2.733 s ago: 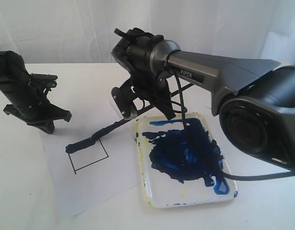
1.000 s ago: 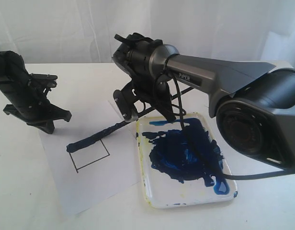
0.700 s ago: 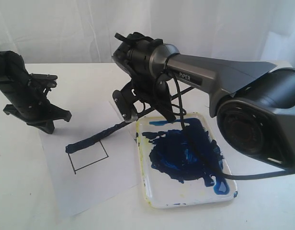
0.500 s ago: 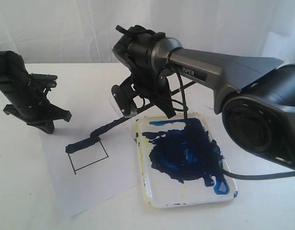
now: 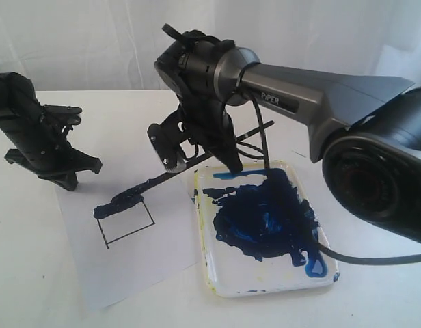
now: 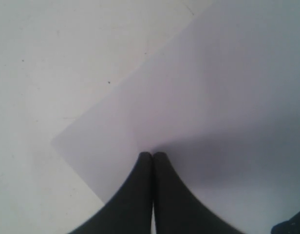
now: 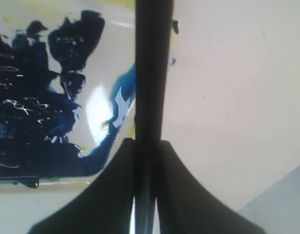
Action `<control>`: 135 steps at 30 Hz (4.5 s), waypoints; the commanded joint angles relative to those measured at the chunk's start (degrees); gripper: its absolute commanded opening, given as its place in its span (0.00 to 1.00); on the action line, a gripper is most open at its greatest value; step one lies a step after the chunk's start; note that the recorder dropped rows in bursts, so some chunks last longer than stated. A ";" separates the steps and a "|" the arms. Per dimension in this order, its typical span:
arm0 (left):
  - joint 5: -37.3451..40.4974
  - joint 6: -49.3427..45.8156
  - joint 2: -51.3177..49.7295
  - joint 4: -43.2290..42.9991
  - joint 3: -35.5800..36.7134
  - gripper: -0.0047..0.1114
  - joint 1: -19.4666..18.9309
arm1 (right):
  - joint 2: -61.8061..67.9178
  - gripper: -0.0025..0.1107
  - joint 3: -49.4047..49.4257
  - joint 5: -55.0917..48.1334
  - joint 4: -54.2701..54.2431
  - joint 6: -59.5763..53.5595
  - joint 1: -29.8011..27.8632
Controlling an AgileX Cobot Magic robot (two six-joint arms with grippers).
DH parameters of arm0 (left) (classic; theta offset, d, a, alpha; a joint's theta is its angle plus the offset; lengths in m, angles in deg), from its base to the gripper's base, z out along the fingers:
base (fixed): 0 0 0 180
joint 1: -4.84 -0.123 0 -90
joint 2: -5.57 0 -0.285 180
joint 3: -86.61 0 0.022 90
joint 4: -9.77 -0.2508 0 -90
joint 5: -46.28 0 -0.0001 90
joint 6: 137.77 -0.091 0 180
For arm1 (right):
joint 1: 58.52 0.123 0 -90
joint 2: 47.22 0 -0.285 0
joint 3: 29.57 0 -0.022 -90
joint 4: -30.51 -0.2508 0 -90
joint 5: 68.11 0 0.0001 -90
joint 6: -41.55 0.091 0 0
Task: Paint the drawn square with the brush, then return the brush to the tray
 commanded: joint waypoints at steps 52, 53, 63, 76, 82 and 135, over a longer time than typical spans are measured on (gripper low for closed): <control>1.78 -0.07 -0.92 -1.83 0.32 0.04 -0.23 | 4.18 0.02 0.58 -0.21 1.76 -0.07 1.97; 1.78 -0.07 -0.92 -1.83 0.32 0.04 -0.23 | 4.18 0.02 0.58 -0.21 1.61 -0.79 1.97; 1.78 -0.07 -0.92 -1.83 0.32 0.04 -0.23 | 4.18 0.02 0.58 -0.21 1.51 -2.39 2.55; 1.55 -0.07 -0.92 -1.83 0.32 0.04 -0.23 | 4.18 0.02 0.58 -0.21 1.36 -3.35 3.45; 1.55 -0.07 -0.92 -1.83 0.32 0.04 -0.23 | 4.18 0.02 0.58 -0.21 1.36 -3.35 3.67; 1.43 -0.07 -0.92 -2.25 0.32 0.04 -0.23 | 1.84 0.02 5.00 -0.21 0.44 2.62 4.66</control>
